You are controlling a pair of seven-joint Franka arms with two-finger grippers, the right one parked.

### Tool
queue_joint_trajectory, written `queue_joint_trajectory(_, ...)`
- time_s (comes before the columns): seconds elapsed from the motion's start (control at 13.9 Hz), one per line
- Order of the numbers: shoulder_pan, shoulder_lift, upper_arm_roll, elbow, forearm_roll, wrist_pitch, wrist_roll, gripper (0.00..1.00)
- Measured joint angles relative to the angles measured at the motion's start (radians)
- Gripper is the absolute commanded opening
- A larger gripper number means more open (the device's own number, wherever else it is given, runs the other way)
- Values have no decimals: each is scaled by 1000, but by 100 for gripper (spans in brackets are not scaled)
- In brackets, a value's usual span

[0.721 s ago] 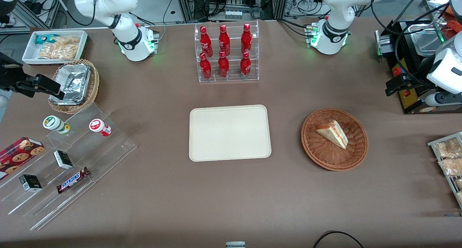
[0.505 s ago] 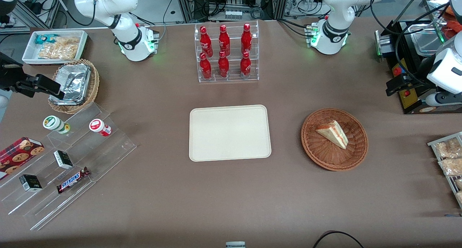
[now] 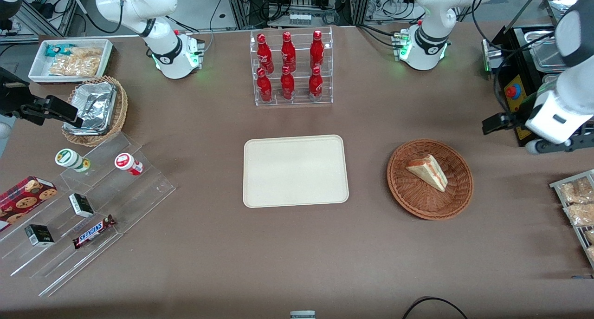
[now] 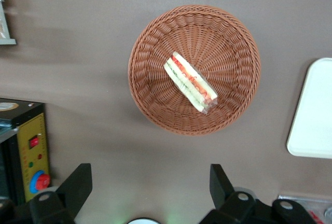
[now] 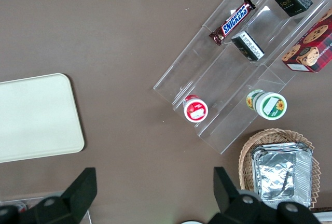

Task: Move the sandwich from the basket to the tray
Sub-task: 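Move the left gripper over the wicker basket toward the sandwich, then lower the open left gripper and close it on the wrapped sandwich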

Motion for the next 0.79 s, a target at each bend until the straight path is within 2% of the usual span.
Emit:
queue_joint_trajectory(0.29,-43,2,-12,-209,0,243,-154,100)
queue_joint_trajectory(0.58,-86,0,-19,-430,0,547,-452,100)
queue_joint_trajectory(0.79,-116,17,-21,-492,0,624,-618,100)
